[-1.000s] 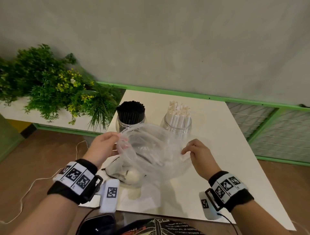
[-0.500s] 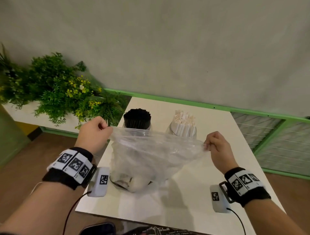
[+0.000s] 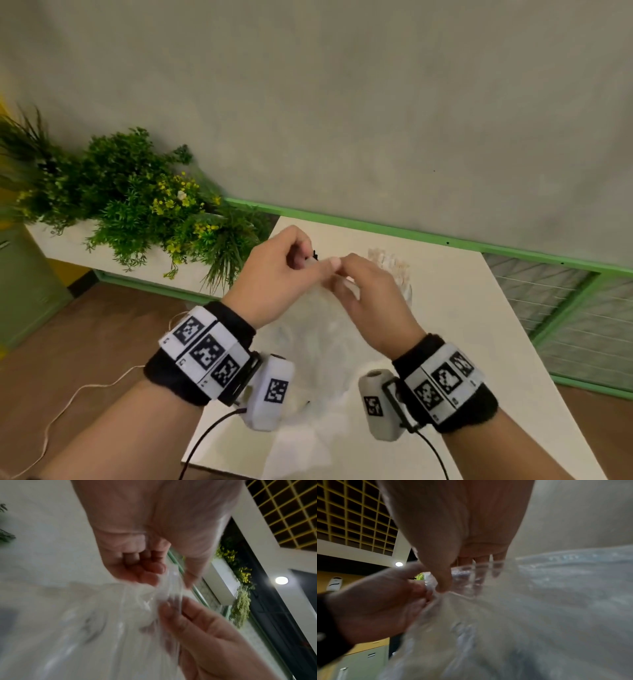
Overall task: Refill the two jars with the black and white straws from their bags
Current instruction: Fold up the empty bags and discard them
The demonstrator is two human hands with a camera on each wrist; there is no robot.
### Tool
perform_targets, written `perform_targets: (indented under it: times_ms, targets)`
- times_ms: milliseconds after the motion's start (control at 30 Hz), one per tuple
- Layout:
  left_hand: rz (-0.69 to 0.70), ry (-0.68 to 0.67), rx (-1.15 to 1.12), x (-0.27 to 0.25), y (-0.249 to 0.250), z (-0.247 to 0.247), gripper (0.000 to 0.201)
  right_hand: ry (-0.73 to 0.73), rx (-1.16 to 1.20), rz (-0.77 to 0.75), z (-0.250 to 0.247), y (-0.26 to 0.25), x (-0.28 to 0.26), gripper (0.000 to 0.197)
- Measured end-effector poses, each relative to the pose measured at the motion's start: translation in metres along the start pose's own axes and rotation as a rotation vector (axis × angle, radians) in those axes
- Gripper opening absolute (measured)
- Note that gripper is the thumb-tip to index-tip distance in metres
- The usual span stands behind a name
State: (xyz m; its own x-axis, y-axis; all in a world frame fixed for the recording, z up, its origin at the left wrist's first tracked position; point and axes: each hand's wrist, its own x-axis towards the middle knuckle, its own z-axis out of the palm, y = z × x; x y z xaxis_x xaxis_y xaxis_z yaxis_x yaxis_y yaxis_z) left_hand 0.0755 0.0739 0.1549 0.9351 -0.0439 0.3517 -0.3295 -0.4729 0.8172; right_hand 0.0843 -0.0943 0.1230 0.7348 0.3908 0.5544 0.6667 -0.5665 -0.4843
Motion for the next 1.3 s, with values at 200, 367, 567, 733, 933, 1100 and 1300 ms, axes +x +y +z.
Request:
perform_targets:
  times_ms: [200,367,567,733,933,1100,1300]
  targets:
    - [0.018,-0.328,0.481,-0.001,-0.042,-0.032,0.05,0.135,0.266,0.114,-0.033,0.015,0.015,0.014]
    - [-0.053,-0.1,0.377,-0.006,-0.066,-0.053,0.015,0.376,0.435,0.328,-0.058,0.043,0.022,0.016]
    - [-0.12,0.154,0.156,0.0,-0.069,-0.072,0.01,0.474,0.562,0.383,-0.072,0.058,0.018,0.014]
    - [-0.21,0.271,-0.37,0.006,-0.054,-0.067,0.027,0.538,0.717,0.38,-0.079,0.055,0.017,0.012]
    - [-0.258,0.412,-0.609,0.018,-0.036,-0.062,0.021,0.533,0.762,0.316,-0.087,0.051,0.017,0.018]
    - [-0.287,0.184,-0.651,0.013,-0.05,-0.048,0.035,0.584,0.933,0.341,-0.08,0.049,0.019,0.024]
    - [-0.572,-0.196,-0.359,-0.037,-0.096,0.021,0.045,0.664,1.034,0.427,-0.085,0.06,0.019,0.017]
